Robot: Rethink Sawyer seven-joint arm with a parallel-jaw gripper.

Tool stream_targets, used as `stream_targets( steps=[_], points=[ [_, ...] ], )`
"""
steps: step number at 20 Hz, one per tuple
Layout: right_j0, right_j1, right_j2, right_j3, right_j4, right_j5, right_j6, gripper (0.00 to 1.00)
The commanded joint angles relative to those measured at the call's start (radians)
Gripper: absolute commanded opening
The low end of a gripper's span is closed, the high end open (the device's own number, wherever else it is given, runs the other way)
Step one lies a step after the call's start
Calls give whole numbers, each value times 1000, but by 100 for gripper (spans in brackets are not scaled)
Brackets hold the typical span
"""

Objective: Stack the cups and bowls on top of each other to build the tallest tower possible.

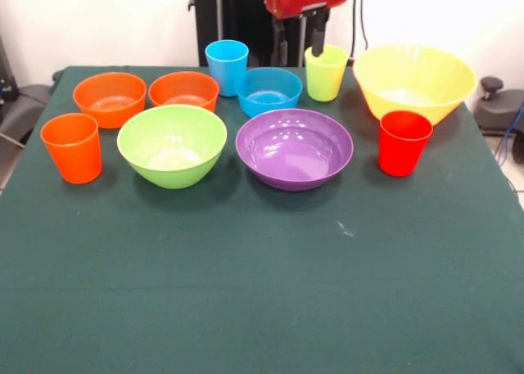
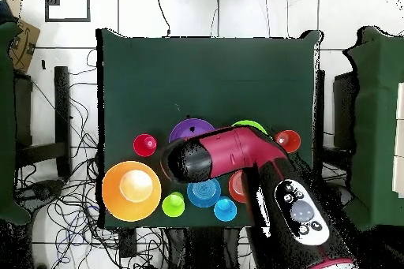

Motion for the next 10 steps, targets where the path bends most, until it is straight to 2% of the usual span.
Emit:
stream_targets(
  steps=[1, 10],
  points=[
    [-30, 70, 93, -62, -113, 117, -301, 100],
    [-74, 105, 141, -75, -151, 133, -295, 100]
  ],
)
